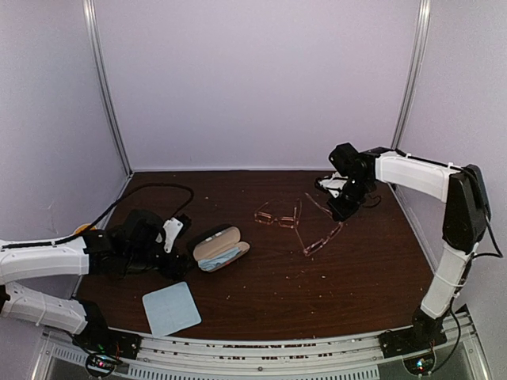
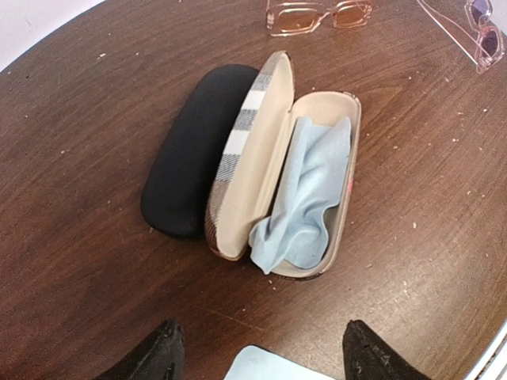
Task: Organize the sunglasses
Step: Fold the left temple of the sunglasses on the sunglasses.
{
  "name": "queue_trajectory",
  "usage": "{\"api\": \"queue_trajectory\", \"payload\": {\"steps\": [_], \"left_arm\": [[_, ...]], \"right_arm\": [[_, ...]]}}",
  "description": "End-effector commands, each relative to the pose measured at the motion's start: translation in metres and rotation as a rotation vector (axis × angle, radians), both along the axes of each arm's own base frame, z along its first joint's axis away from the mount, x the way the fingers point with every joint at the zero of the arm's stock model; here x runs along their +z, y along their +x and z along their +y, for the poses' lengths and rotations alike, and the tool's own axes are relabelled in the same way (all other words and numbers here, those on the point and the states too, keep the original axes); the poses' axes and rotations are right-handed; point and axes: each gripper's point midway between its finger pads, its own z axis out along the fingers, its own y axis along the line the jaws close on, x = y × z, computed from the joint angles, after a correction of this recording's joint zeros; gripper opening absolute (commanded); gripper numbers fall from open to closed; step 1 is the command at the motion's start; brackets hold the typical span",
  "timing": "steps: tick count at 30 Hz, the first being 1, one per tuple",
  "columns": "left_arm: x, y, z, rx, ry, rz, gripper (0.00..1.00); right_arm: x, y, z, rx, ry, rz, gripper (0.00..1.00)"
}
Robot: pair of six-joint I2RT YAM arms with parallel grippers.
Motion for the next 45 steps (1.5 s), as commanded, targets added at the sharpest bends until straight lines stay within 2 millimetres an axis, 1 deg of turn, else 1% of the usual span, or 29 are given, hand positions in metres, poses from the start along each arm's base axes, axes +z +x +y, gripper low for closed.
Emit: {"api": "queue_trajectory", "payload": {"steps": [1, 4, 8, 11, 12, 14, 15, 16, 19, 24, 28, 29, 31, 32, 33, 36, 40, 45], "left_arm": [[0.030, 0.000, -0.014, -0.021, -0.103, -0.023, 0.72], [0.038, -0.002, -0.018, -0.032, -0.135, -0.024, 0.72], [0.051, -0.005, -0.024, -0.051, -0.183, -0.025, 0.73], [0.060, -0.008, -0.031, -0.078, -0.222, -0.023, 0.75], [0.063, -0.009, -0.033, -0.085, -0.234, -0.021, 0.77], [0.069, -0.010, -0.038, -0.100, -0.264, -0.024, 0.91], [0.072, -0.011, -0.040, -0.107, -0.278, -0.024, 0.95], [0.075, -0.011, -0.042, -0.114, -0.293, -0.025, 0.97], [0.083, -0.011, -0.048, -0.128, -0.329, -0.029, 0.98], [0.097, -0.017, -0.066, -0.198, -0.416, -0.015, 0.97], [0.110, -0.022, -0.083, -0.264, -0.491, -0.004, 0.97], [0.112, -0.022, -0.086, -0.276, -0.504, 0.000, 0.97], [0.120, -0.024, -0.093, -0.305, -0.539, 0.005, 0.96], [0.128, -0.028, -0.102, -0.342, -0.590, 0.022, 0.97], [0.131, -0.030, -0.106, -0.360, -0.611, 0.032, 0.97], [0.139, -0.038, -0.118, -0.420, -0.654, 0.049, 0.97], [0.137, -0.047, -0.130, -0.475, -0.673, 0.065, 0.97], [0.143, -0.054, -0.141, -0.521, -0.720, 0.075, 0.97]], "right_arm": [[0.030, -0.006, 0.022, -0.026, 0.106, -0.092, 0.00], [0.049, -0.014, 0.033, -0.026, 0.167, -0.143, 0.00], [0.074, -0.021, 0.042, -0.049, 0.259, -0.218, 0.00], [0.092, -0.030, 0.054, -0.025, 0.332, -0.265, 0.00], [0.097, -0.034, 0.059, -0.014, 0.352, -0.279, 0.00], [0.108, -0.042, 0.066, 0.006, 0.386, -0.308, 0.00], [0.112, -0.045, 0.070, 0.011, 0.405, -0.321, 0.00], [0.117, -0.049, 0.074, 0.019, 0.425, -0.333, 0.00], [0.132, -0.060, 0.081, 0.029, 0.484, -0.374, 0.00], [0.145, -0.076, 0.091, 0.061, 0.557, -0.417, 0.00], [0.156, -0.092, 0.104, 0.103, 0.641, -0.457, 0.00], [0.162, -0.095, 0.107, 0.118, 0.668, -0.473, 0.00], [0.165, -0.102, 0.113, 0.138, 0.703, -0.484, 0.00], [0.170, -0.110, 0.119, 0.166, 0.734, -0.498, 0.00], [0.170, -0.112, 0.121, 0.175, 0.738, -0.501, 0.00], [0.174, -0.116, 0.126, 0.185, 0.767, -0.521, 0.00], [0.181, -0.121, 0.137, 0.208, 0.813, -0.563, 0.00], [0.191, -0.113, 0.143, 0.187, 0.810, -0.633, 0.00]]}}
